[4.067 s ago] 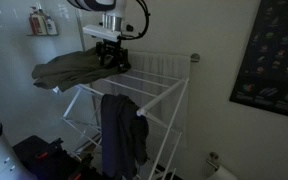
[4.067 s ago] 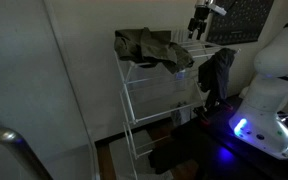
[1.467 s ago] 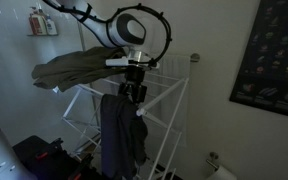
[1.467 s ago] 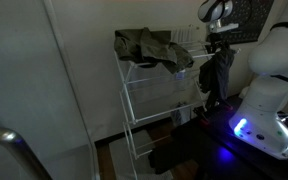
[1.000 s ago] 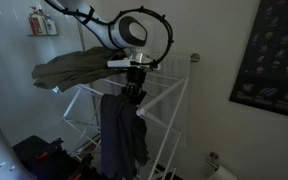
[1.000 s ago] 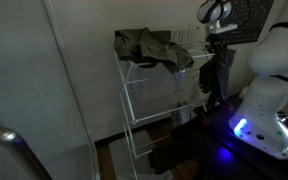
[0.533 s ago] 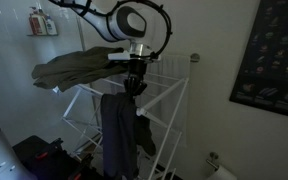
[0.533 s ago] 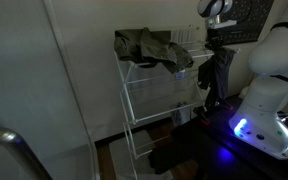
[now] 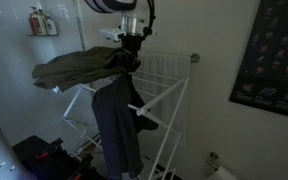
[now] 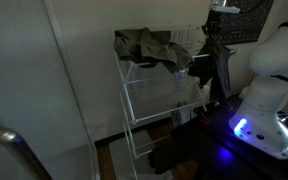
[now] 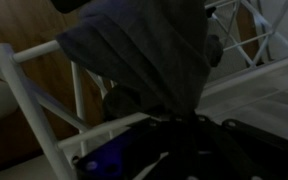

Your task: Hang the shirt on the middle rods of the rack

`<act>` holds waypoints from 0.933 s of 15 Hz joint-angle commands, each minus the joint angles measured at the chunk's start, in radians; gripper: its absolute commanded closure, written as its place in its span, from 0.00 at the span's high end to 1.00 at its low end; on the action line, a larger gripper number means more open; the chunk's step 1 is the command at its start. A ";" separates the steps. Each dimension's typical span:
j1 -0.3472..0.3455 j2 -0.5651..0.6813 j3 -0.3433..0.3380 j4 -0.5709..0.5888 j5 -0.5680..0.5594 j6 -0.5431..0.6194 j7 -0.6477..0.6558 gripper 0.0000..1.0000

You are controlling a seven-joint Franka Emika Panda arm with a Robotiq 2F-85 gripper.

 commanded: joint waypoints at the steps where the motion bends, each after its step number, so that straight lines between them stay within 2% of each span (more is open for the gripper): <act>1: 0.007 -0.129 0.007 -0.037 0.083 0.070 0.031 0.04; 5: 0.008 -0.201 0.024 -0.028 0.130 0.185 0.057 0.04; 8: 0.008 -0.214 0.043 -0.012 0.135 0.314 0.101 0.04; 14: 0.024 -0.164 0.078 0.007 0.127 0.690 0.165 0.03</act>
